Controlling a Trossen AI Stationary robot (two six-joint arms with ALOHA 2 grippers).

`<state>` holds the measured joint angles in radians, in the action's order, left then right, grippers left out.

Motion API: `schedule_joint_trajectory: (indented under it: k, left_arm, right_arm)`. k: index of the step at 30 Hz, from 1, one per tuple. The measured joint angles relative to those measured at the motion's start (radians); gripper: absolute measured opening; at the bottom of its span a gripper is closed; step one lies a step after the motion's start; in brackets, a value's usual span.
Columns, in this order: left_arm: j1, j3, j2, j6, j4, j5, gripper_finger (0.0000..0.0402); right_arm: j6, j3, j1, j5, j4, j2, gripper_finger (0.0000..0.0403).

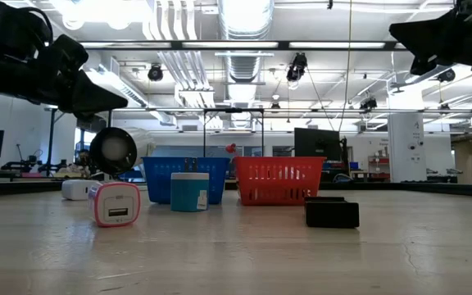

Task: Pick & Place Office items
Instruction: Put the black digital clock into the blue bin

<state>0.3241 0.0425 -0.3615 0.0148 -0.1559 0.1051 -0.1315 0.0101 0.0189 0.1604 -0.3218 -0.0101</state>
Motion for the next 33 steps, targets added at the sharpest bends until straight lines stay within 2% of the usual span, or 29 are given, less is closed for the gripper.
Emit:
schedule_joint_trajectory:
  k: [21,29,33]
  left_arm:
    - [0.0,0.0,0.0,-0.003,0.007,-0.004,0.0012]
    - [0.0,0.0,0.0,0.06,0.007,-0.128,0.0012]
    - [0.0,0.0,0.0,0.069,0.007,-0.136,0.0012]
  right_arm:
    - [-0.003,0.0,0.0,0.0,0.0,0.0,0.0008]
    - [-0.002,0.0,0.0,0.0,-0.001,-0.006,0.0008]
    - [-0.014,-0.001,0.001,0.011,-0.001,-0.028,0.0008]
